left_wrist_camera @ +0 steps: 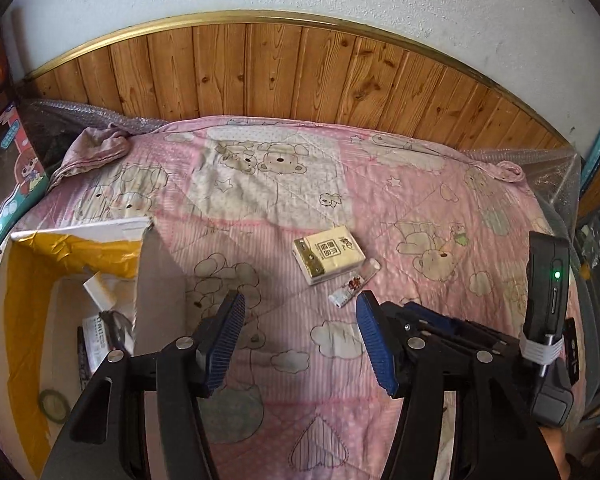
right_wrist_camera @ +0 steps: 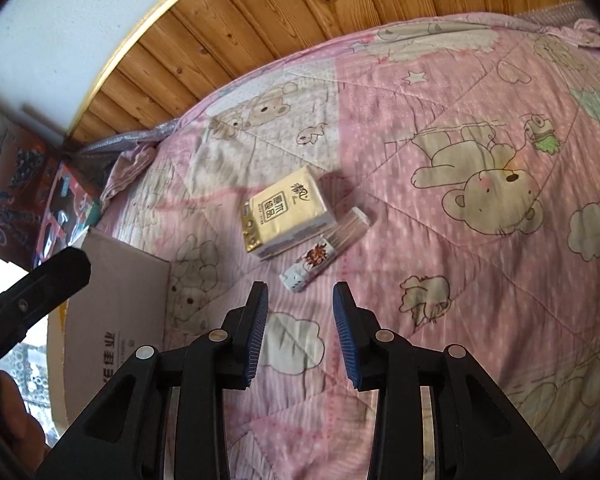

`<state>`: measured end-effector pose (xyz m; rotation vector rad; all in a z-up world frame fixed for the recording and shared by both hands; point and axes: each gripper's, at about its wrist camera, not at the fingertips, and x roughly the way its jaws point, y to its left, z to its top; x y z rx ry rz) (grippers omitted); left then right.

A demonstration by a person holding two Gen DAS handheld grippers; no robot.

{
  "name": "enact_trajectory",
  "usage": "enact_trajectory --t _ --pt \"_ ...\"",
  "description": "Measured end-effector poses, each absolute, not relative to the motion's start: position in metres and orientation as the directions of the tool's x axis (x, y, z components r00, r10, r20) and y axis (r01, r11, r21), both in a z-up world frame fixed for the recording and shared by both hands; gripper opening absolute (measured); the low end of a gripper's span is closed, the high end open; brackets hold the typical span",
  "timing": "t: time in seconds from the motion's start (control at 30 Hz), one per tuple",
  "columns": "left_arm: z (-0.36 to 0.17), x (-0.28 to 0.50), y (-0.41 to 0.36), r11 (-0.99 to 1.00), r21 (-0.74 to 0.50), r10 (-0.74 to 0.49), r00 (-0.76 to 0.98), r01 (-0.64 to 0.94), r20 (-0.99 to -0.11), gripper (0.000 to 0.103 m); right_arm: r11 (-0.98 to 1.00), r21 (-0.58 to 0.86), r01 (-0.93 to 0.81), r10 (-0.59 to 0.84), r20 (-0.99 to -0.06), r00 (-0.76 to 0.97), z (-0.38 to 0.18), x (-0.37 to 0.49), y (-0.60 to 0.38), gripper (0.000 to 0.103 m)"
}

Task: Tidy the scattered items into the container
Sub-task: 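Move both tools away from the box toward the tissue pack and spray bottle, then grasp the tissue pack with left tool while right tool grasps the spray bottle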

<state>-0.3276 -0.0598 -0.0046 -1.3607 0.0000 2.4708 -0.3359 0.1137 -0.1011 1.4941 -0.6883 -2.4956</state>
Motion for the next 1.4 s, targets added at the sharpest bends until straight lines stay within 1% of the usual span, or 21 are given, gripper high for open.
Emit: enact_trajectory --t 0.13,0.23,0.37,0.43,0.47,0.53,0.57,0.67,0.77,0.8,0.83,0.9,0.93,0.97,1.03,1.07,1.13,1.23,1.27,1.3,1.4 --pt "-0.033 -0.373 -0.036 -0.943 -0.171 0.29 -0.451 -0.287 -0.844 0.059 -0.898 0.422 -0.12 -0.317 -0.812 -0.489 -0.126 -0.362 0.111 0.038" --pt "-0.058 -0.4 -0.019 -0.944 -0.157 0.274 -0.426 -0.291 -0.862 0.059 -0.917 0.387 -0.091 -0.293 -0.811 -0.506 -0.139 -0.373 0.107 0.039" --pt "-0.094 -0.428 -0.002 -0.951 -0.109 0.226 -0.41 -0.288 -0.884 0.059 -0.946 0.324 -0.021 -0.268 -0.817 -0.511 -0.137 -0.376 0.11 0.027" --pt "-0.111 -0.437 0.002 -0.95 -0.122 0.23 -0.38 -0.288 -0.896 0.059 -0.961 0.276 -0.021 -0.226 -0.827 -0.514 -0.133 -0.376 0.123 0.026" --pt "-0.119 -0.438 0.003 -0.95 -0.136 0.234 -0.352 -0.283 -0.906 0.059 -0.97 0.241 -0.027 -0.193 -0.833 -0.518 -0.131 -0.375 0.132 0.024" --pt "-0.126 -0.432 0.006 -0.929 -0.216 0.302 -0.282 -0.3 -0.911 0.062 -0.978 0.201 -0.051 -0.147 -0.846 -0.513 -0.131 -0.375 0.152 0.022" --pt "-0.126 -0.425 0.01 -0.914 -0.241 0.328 -0.245 -0.327 -0.912 0.063 -0.975 0.215 -0.061 -0.155 -0.848 -0.506 -0.133 -0.376 0.162 0.022" --pt "-0.117 -0.408 0.02 -0.901 -0.208 0.321 -0.263 -0.381 -0.91 0.063 -0.947 0.31 -0.084 -0.222 -0.823 -0.523 -0.131 -0.371 0.184 0.026" --pt "-0.116 -0.405 0.026 -0.903 -0.162 0.296 -0.303 -0.397 -0.906 0.064 -0.912 0.403 -0.08 -0.299 -0.784 -0.545 -0.125 -0.364 0.185 0.034" --pt "-0.118 -0.405 0.03 -0.902 -0.133 0.279 -0.319 -0.411 -0.906 0.064 -0.91 0.409 -0.071 -0.308 -0.78 -0.545 -0.122 -0.361 0.18 0.035" --pt "-0.119 -0.405 0.034 -0.898 -0.105 0.265 -0.336 -0.427 -0.904 0.064 -0.912 0.404 -0.068 -0.305 -0.781 -0.544 -0.121 -0.359 0.176 0.033" --pt "-0.124 -0.406 0.039 -0.892 -0.071 0.25 -0.355 -0.447 -0.901 0.067 -0.909 0.409 -0.079 -0.306 -0.783 -0.541 -0.121 -0.358 0.172 0.036" --pt "-0.127 -0.409 0.039 -0.894 -0.072 0.249 -0.358 -0.442 -0.9 0.072 -0.905 0.418 -0.083 -0.314 -0.784 -0.535 -0.123 -0.358 0.172 0.036" --pt "-0.127 -0.412 0.035 -0.9 -0.088 0.254 -0.349 -0.427 -0.902 0.073 -0.905 0.415 -0.088 -0.309 -0.786 -0.535 -0.124 -0.357 0.172 0.036" --pt "-0.127 -0.416 0.027 -0.917 -0.125 0.258 -0.323 -0.379 -0.911 0.067 -0.907 0.413 -0.086 -0.309 -0.788 -0.533 -0.124 -0.357 0.17 0.036" --pt "-0.125 -0.416 0.023 -0.93 -0.111 0.233 -0.329 -0.349 -0.915 0.066 -0.906 0.416 -0.082 -0.313 -0.786 -0.533 -0.123 -0.357 0.169 0.036" --pt "-0.121 -0.415 0.013 -0.961 -0.062 0.161 -0.36 -0.271 -0.919 0.065 -0.91 0.41 -0.065 -0.318 -0.788 -0.528 -0.123 -0.358 0.162 0.037" --pt "-0.119 -0.414 -0.007 -0.98 -0.104 0.161 -0.365 -0.172 -0.917 0.064 -0.908 0.417 -0.037 -0.339 -0.785 -0.518 -0.125 -0.359 0.151 0.037" --pt "-0.118 -0.414 -0.01 -0.977 -0.127 0.183 -0.367 -0.17 -0.912 0.064 -0.907 0.42 -0.032 -0.344 -0.783 -0.517 -0.125 -0.359 0.147 0.037" --pt "-0.115 -0.412 -0.011 -0.972 -0.146 0.207 -0.374 -0.186 -0.904 0.064 -0.907 0.42 -0.03 -0.345 -0.783 -0.517 -0.125 -0.358 0.144 0.041" --pt "-0.11 -0.41 0.0 -0.948 -0.158 0.257 -0.367 -0.278 -0.894 0.064 -0.916 0.401 -0.027 -0.332 -0.792 -0.512 -0.13 -0.361 0.132 0.046"
